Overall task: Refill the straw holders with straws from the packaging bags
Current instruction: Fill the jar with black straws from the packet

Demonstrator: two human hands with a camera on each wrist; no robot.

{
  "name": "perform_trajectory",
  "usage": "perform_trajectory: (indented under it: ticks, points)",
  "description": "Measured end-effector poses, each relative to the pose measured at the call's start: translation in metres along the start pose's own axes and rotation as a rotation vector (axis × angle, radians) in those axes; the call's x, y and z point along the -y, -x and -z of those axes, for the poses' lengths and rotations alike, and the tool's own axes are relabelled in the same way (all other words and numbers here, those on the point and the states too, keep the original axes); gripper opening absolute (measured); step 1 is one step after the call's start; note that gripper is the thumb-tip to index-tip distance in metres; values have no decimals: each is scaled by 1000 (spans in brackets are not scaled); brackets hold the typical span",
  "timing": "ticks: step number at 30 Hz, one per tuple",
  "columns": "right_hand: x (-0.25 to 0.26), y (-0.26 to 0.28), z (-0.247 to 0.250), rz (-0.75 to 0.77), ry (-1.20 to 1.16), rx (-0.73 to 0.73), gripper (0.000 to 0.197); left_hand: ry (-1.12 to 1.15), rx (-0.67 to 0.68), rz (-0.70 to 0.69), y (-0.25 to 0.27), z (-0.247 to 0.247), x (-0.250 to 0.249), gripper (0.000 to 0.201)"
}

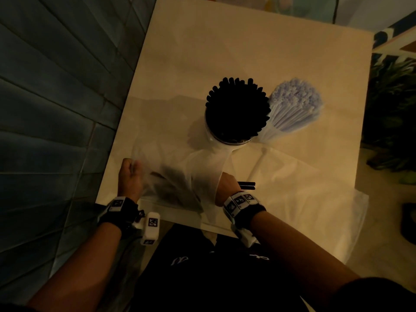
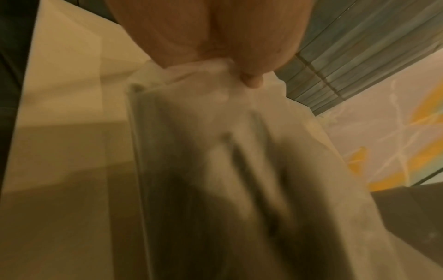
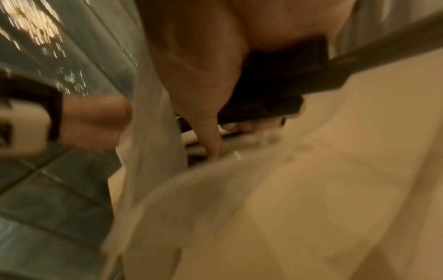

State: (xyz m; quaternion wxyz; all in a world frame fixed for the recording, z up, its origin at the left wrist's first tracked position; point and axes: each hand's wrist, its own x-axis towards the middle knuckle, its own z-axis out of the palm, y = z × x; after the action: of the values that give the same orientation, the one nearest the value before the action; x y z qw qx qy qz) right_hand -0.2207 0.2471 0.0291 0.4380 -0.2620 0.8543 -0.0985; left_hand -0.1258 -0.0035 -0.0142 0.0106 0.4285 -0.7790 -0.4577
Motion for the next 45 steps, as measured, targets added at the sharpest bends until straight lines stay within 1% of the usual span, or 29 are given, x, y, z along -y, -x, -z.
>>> perform_trajectory:
  ticks: [4,8,10,12,13,14,15,17,18,19,20,21,23,24,26,28,30,31,32,33,35,36,37,38,39,41,43,45]
  points:
    - [-19,12,12,-50,-18,-22,17,-62,-36,38,-10,4,4,19]
    - [-59,34,15,-120,-128,0,16,-155,-83,89,-22,8,6,17]
    - [-84,49,14,-162,-158,-16,11,-172,-104,157,-27,10,8,18]
    - [-110,68,10,-186,-168,-53,7,-151,-134,247,-32,11,13,24]
    - [-122,79,8,-199,-158,-74,4,-141,-159,263,-32,12,12,27]
    - [-133,89,6,-203,-153,-105,1,-140,-191,236,-31,13,10,30]
    - [-142,98,5,-210,-149,-139,4,-142,-234,152,-26,13,2,35]
    - [-153,114,3,-221,-135,-210,7,-99,-287,-116,-14,12,-24,44]
    - [-153,119,4,-214,-118,-247,8,-41,-260,-212,-4,10,-43,43]
    - [-150,121,5,-192,-98,-283,9,42,-192,-248,9,7,-67,37]
    - [-144,122,7,-145,-89,-319,10,141,-77,-248,24,1,-92,29]
    - [-134,121,12,-89,-95,-345,11,235,76,-247,41,-5,-117,25]
    - [-107,115,21,56,-126,-380,13,315,380,-290,76,-21,-157,34]
    - [-91,111,26,129,-141,-392,14,332,491,-312,91,-31,-168,38]
    - [-55,100,34,257,-181,-417,14,350,638,-315,117,-50,-181,35]
    - [-28,88,38,335,-223,-442,14,294,697,-355,131,-62,-187,28]
    - [-15,81,40,368,-285,-460,25,252,668,-406,135,-65,-190,24]
    - [-14,80,41,365,-362,-487,25,267,623,-415,133,-63,-194,22]
    - [-15,82,45,350,-469,-521,19,284,558,-442,129,-60,-197,20]
    - [-18,85,51,329,-584,-576,14,286,474,-497,123,-56,-201,18]
    - [-23,91,69,221,-823,-726,31,204,286,-655,104,-50,-209,18]
    - [-27,93,79,160,-948,-804,38,134,215,-730,93,-49,-212,21]
    - [-31,95,91,134,-1079,-881,40,54,180,-788,81,-50,-215,29]
    - [-33,96,104,157,-1199,-946,39,-32,178,-829,69,-53,-218,40]
    - [-35,97,117,214,-1294,-996,39,-121,193,-856,58,-57,-221,53]
    - [-36,95,139,368,-1416,-1053,40,-250,225,-871,40,-68,-229,75]
    - [-33,91,157,493,-1479,-1091,41,-291,242,-881,27,-79,-238,83]
    - [-29,88,171,570,-1512,-1119,40,-310,275,-886,16,-89,-245,82]
